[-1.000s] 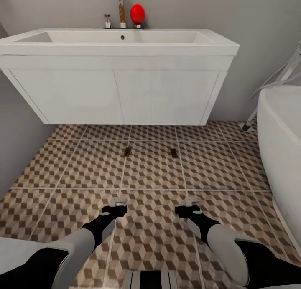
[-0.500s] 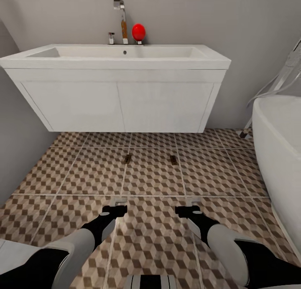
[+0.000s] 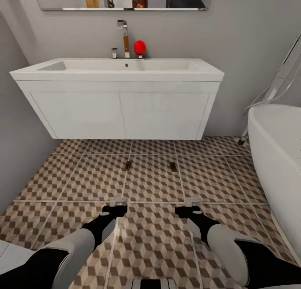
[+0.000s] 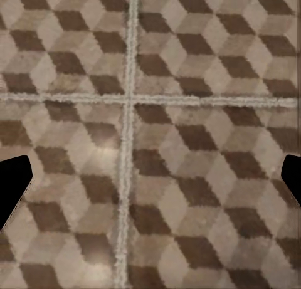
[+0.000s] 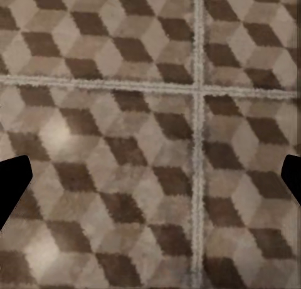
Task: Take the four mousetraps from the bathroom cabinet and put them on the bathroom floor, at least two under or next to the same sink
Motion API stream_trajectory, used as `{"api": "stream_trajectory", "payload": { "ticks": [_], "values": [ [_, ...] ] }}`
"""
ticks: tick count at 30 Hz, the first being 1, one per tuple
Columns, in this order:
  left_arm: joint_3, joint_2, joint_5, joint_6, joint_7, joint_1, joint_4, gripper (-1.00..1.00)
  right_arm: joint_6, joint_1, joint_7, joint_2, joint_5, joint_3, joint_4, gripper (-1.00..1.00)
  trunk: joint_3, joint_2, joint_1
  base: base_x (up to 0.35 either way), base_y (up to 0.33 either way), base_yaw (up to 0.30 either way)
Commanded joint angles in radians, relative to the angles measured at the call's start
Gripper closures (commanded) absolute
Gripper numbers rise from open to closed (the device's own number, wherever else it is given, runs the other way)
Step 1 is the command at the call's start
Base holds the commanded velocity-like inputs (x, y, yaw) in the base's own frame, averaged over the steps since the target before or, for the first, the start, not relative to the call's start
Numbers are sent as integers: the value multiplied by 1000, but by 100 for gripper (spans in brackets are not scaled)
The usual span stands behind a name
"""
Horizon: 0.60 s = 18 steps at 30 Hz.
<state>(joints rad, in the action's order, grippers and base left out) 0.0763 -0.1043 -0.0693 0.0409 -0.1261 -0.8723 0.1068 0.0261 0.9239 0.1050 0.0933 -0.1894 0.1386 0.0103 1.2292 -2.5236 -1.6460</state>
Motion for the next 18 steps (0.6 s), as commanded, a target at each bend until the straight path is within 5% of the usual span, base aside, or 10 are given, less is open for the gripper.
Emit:
{"api": "stream_trajectory", "payload": {
  "ticks": [1, 18],
  "values": [
    [8, 0, -7, 4, -4, -1, -1, -100, 2, 0, 4, 0, -10, 9, -1, -100, -3, 0, 1, 0, 0, 0],
    [8, 0, -7, 5, -5, -1, -1, -100, -1, 0, 4, 0, -11, 8, -1, -100, -69, 4, 8, 0, 0, 0]
  ]
}}
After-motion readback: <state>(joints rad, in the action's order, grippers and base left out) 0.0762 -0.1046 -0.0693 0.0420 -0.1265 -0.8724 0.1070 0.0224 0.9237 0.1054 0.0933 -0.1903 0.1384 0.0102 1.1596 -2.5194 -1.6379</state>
